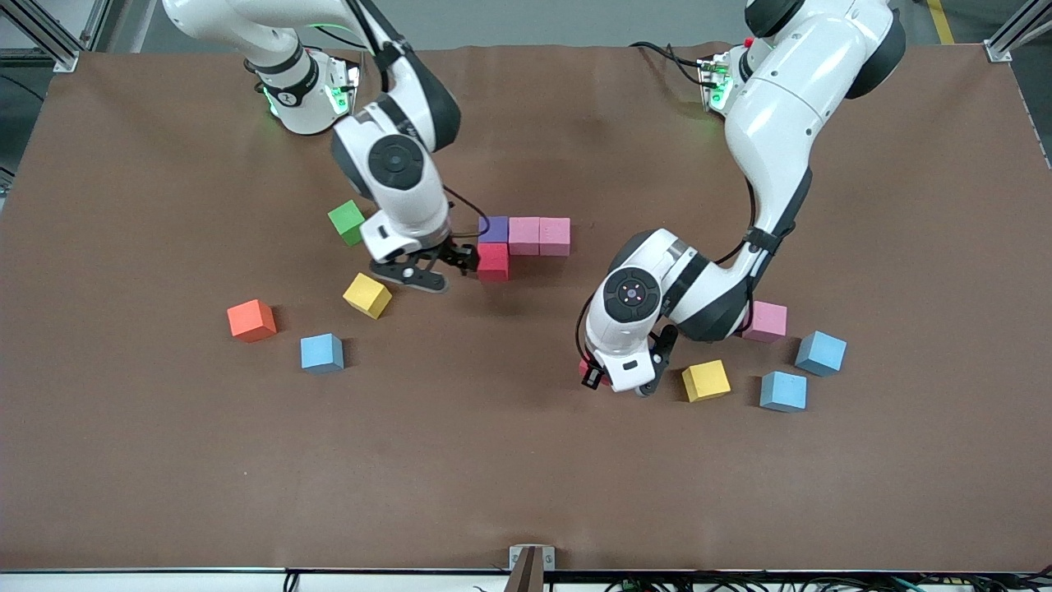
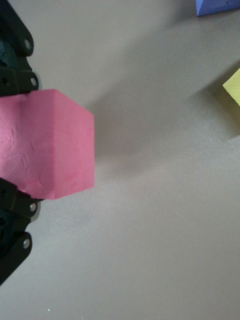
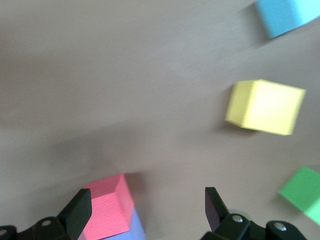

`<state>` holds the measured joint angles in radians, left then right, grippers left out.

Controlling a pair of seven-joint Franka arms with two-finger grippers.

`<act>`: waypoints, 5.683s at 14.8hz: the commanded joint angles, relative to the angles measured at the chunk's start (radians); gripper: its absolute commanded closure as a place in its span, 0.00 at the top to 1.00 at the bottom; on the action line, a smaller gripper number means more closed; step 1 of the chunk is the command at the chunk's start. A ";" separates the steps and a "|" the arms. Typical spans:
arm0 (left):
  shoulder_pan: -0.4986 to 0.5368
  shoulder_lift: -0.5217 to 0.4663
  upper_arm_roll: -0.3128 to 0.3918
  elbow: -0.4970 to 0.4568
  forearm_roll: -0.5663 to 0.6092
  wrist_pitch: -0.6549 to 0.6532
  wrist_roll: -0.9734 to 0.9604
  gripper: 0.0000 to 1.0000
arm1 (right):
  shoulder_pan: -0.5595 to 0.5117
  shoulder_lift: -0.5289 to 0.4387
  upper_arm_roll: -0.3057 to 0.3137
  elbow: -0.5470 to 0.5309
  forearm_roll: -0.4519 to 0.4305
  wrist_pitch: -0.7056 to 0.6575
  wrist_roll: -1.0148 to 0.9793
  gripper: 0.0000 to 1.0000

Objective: Arrange 11 blocks into digit 3
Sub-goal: 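Move the right gripper to the blue block beside the orange block, then lower the right gripper and grasp the blue block, then carry the blue block with the right gripper toward the red block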

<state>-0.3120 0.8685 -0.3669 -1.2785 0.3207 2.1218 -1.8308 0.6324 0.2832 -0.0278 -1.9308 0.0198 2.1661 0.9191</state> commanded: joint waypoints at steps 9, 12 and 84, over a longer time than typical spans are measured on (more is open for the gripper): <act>-0.001 -0.017 0.002 -0.005 0.018 0.001 0.001 0.44 | -0.275 -0.065 0.006 -0.025 -0.046 -0.069 -0.023 1.00; -0.002 -0.017 0.002 -0.007 0.018 0.001 -0.001 0.44 | -0.312 -0.062 0.006 -0.025 -0.046 -0.063 -0.043 1.00; 0.007 -0.016 0.006 -0.007 0.020 -0.002 0.004 0.44 | -0.083 0.191 0.025 0.122 0.045 0.213 -0.409 0.01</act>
<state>-0.3080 0.8679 -0.3606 -1.2756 0.3208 2.1218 -1.8308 0.5033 0.4780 0.0050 -1.8127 0.0571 2.3892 0.4382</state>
